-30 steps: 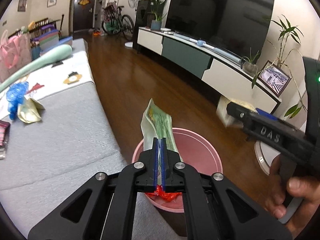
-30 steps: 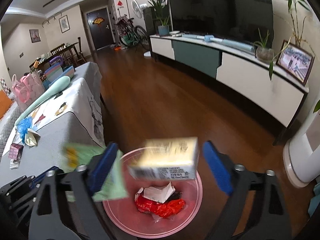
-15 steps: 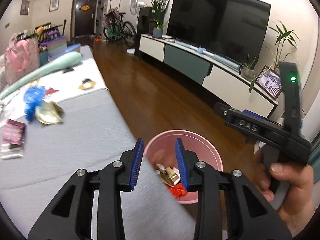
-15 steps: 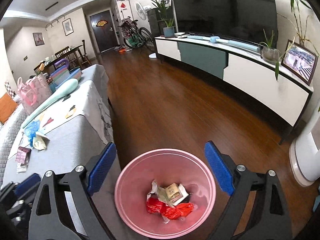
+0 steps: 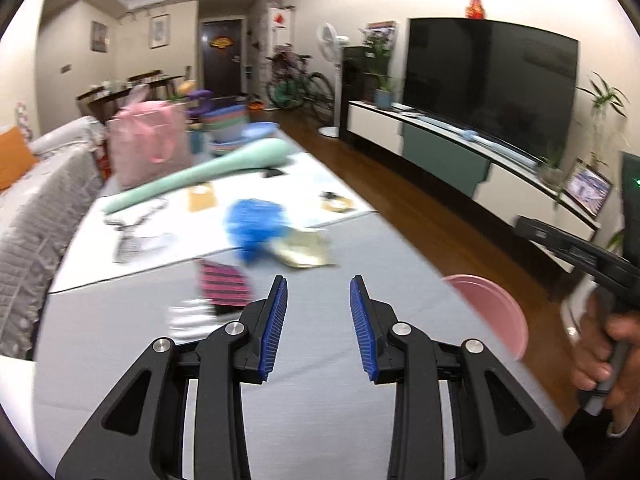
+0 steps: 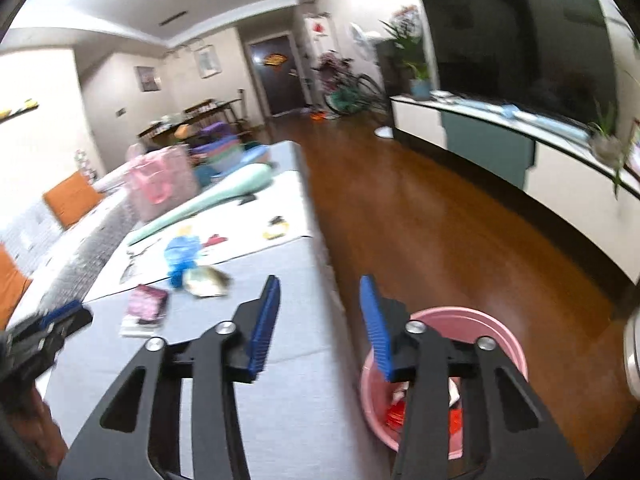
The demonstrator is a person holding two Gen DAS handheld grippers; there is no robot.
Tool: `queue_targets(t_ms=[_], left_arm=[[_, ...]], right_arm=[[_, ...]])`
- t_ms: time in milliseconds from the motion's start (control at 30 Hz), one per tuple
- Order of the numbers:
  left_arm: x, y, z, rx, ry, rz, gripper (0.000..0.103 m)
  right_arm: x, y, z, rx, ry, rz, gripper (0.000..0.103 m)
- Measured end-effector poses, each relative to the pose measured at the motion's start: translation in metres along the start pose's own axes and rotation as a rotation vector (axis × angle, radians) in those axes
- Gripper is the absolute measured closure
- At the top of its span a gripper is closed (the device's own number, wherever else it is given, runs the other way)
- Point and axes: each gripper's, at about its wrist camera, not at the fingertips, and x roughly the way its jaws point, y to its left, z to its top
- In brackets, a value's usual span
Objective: Collect trash
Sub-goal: 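Grasp the pink-black card with the left tool while the right tool grasps the cream paper bag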
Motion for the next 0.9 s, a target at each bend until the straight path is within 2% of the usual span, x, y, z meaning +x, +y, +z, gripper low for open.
queue_targets(t_ms=[167, 300, 600, 733, 900], left_arm=[[0.001, 0.059, -0.005, -0.094, -0.039, 0.054, 0.071], [0.020, 0.085, -0.019, -0.216, 0.005, 0.053, 0.071], [0.052, 0.093, -0.020, -0.210, 0.024, 0.033, 0.072], [0.063, 0.094, -0.020, -0.214, 0.052, 0.001, 0.072], [0.076, 0.100, -0.023, -0.232, 0.084, -0.003, 0.072]], right_arm=[[0.014, 0.040, -0.005, -0.060, 0.019, 0.040, 0.064], [0.030, 0.063, -0.006, -0.069, 0.046, 0.062, 0.069], [0.099, 0.113, -0.013, -0.140, 0.157, 0.124, 0.070], [0.133, 0.129, -0.014, -0.190, 0.181, 0.096, 0.069], [0.167, 0.130, -0.011, -0.174, 0.231, 0.072, 0.066]])
